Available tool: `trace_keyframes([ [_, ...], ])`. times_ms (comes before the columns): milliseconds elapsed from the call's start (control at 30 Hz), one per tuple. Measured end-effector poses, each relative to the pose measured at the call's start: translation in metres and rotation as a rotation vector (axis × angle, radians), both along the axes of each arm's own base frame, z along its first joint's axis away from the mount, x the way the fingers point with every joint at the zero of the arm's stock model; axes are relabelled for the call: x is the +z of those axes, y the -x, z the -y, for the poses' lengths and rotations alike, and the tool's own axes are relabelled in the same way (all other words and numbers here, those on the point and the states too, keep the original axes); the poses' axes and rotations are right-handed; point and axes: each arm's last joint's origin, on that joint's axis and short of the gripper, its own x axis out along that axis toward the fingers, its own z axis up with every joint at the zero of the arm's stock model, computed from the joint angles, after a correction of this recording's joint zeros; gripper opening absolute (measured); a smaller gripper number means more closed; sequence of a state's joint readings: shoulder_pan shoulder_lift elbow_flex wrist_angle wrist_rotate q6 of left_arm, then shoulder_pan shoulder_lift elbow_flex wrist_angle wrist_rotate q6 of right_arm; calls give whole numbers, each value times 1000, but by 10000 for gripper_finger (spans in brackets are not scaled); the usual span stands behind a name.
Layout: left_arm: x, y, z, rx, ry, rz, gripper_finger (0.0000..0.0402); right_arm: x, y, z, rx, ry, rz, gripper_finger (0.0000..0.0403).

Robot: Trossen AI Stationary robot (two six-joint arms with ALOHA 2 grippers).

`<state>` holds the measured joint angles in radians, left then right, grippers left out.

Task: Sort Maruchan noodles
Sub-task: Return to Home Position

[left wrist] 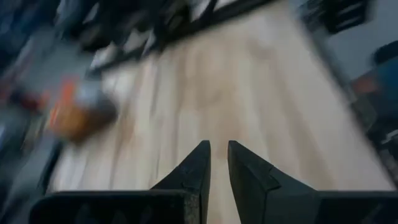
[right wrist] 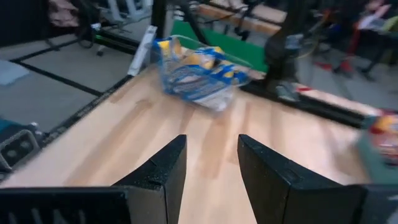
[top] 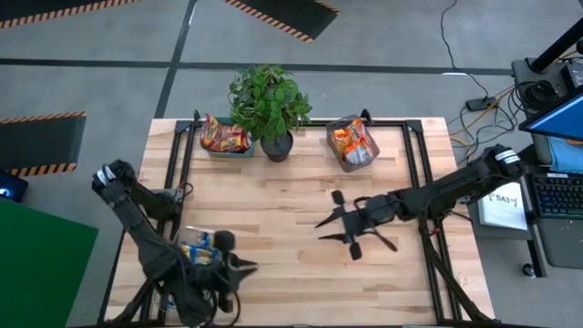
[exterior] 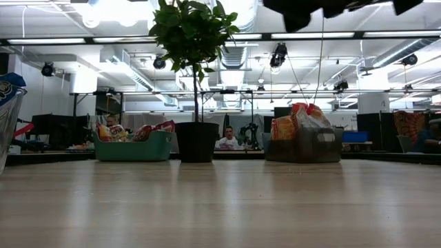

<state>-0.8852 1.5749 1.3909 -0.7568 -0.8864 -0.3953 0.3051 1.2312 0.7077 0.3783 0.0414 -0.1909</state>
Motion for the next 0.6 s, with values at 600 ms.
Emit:
trace_keyframes([
  [600,-17,-53,-132,-413,99,78,39,-2,94,52,-197,-64,229,134],
])
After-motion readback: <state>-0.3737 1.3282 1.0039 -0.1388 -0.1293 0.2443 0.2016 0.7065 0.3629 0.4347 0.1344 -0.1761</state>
